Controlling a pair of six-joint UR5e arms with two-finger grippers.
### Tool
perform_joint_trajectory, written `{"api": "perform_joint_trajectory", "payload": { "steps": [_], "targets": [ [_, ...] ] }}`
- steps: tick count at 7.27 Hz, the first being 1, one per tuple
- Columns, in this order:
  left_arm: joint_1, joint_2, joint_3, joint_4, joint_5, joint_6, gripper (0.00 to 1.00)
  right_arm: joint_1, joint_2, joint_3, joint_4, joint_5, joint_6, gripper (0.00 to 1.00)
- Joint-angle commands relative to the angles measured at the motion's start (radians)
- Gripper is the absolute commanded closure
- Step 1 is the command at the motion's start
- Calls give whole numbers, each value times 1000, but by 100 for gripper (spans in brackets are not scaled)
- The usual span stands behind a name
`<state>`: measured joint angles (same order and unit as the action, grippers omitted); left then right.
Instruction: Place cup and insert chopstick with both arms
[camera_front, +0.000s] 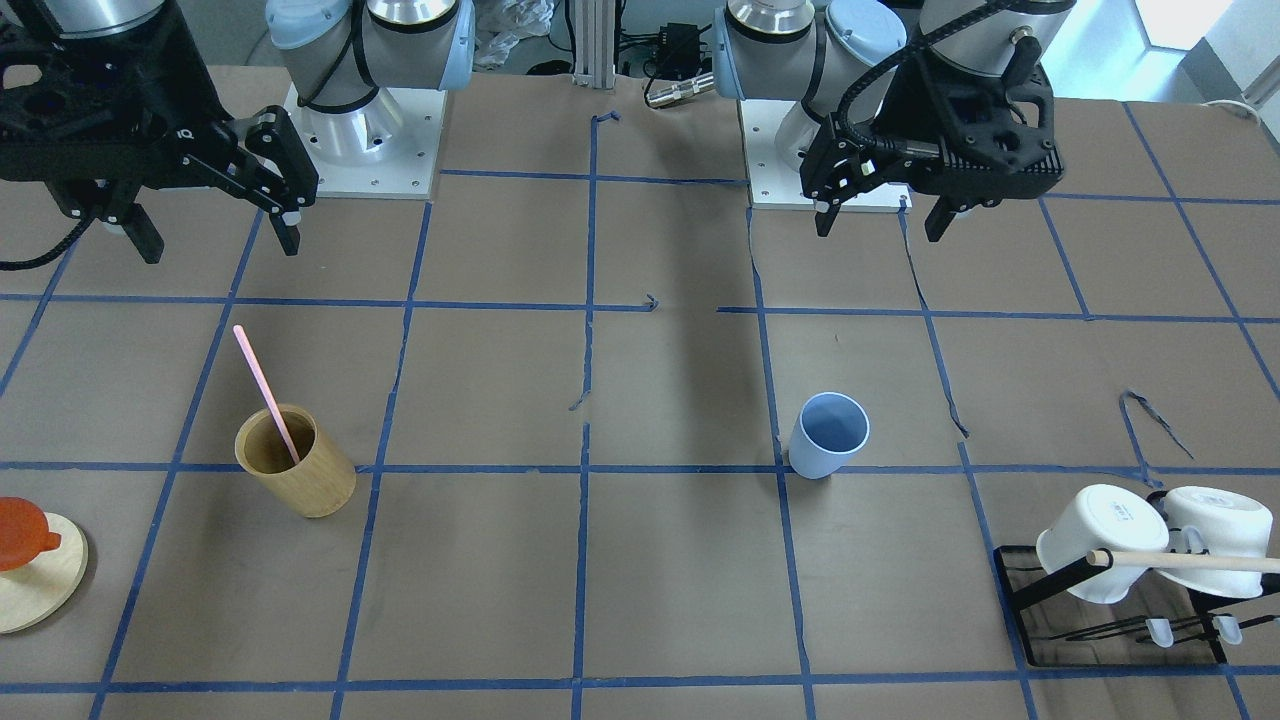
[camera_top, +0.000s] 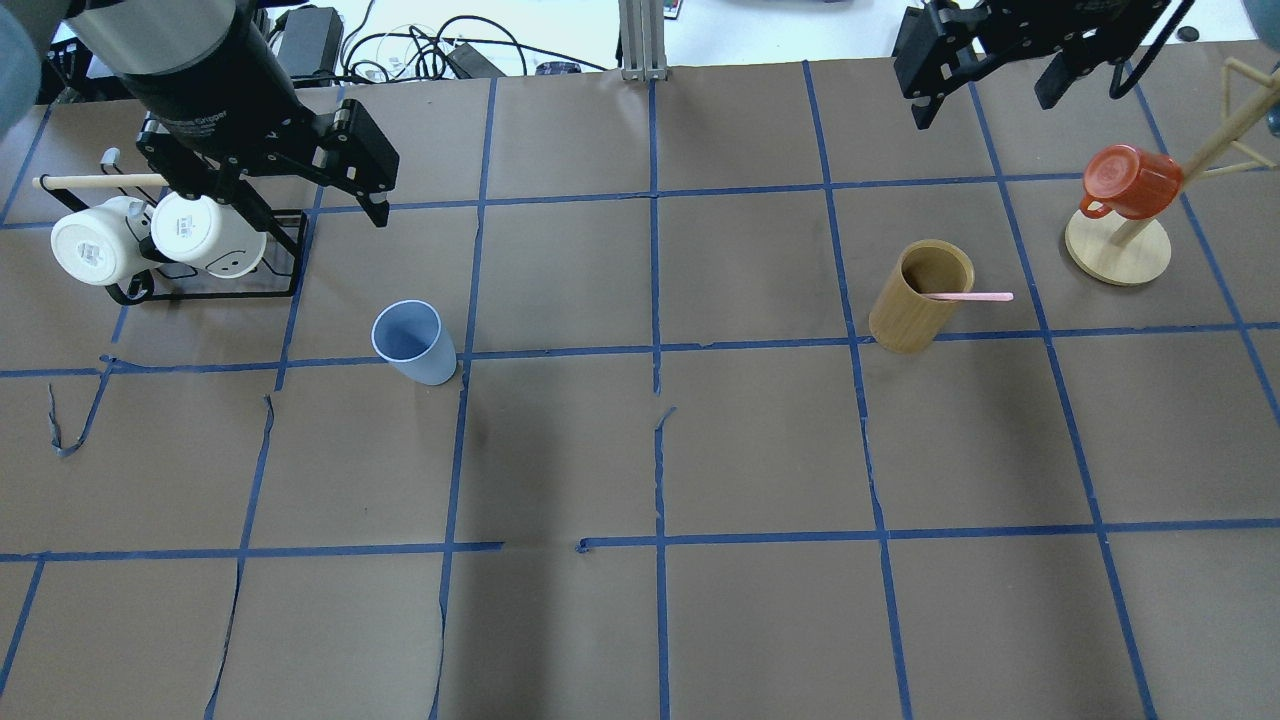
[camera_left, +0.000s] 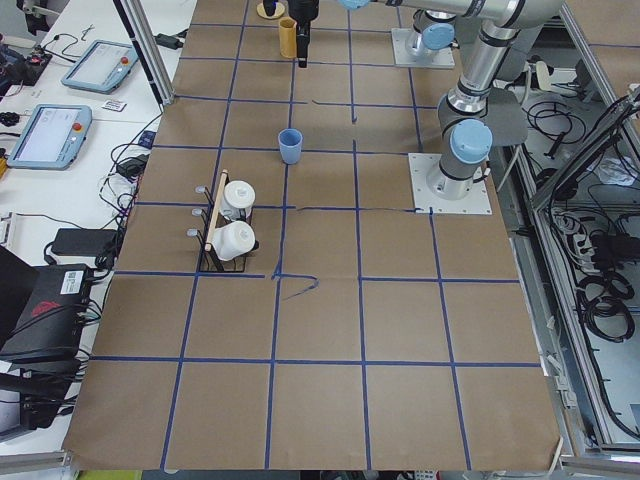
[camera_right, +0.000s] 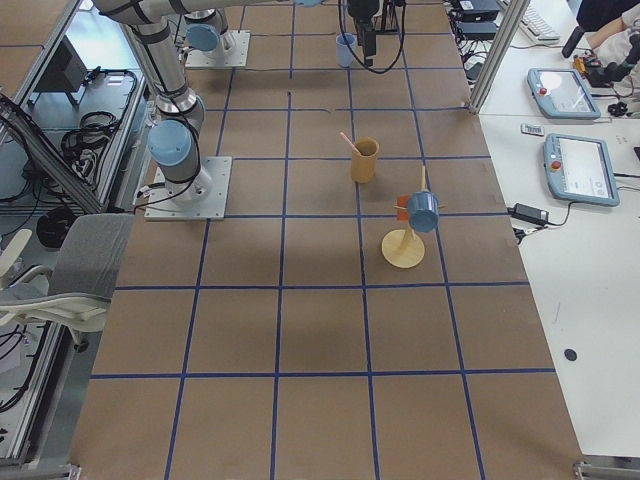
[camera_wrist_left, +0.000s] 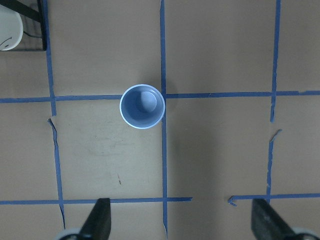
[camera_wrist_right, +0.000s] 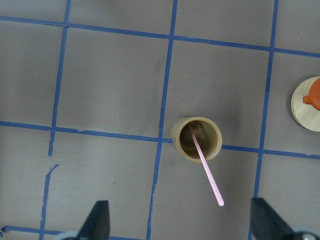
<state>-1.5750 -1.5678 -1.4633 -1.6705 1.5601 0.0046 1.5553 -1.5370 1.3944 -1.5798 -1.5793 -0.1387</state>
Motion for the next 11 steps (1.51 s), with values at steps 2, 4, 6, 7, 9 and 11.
{"api": "perform_joint_trajectory", "payload": {
  "steps": [2, 4, 6, 7, 9, 11],
  "targets": [
    [0, 0, 0, 0, 0, 0, 0, -1, 0, 0, 3, -1, 2, 0],
    [0, 0, 0, 0, 0, 0, 0, 0, 0, 2, 8, 1, 5, 0],
    [0, 0, 0, 0, 0, 0, 0, -1, 0, 2, 6, -1, 5, 0],
    [1, 0, -2, 2, 0, 0, 0, -1, 1, 2, 3, -1, 1, 0],
    [12, -8, -9, 8, 5, 2, 0, -4, 3, 29, -12, 17, 5, 0],
    [15, -55, -26, 32, 5, 11, 0, -3, 3, 44, -40, 32, 11, 0]
  ]
}}
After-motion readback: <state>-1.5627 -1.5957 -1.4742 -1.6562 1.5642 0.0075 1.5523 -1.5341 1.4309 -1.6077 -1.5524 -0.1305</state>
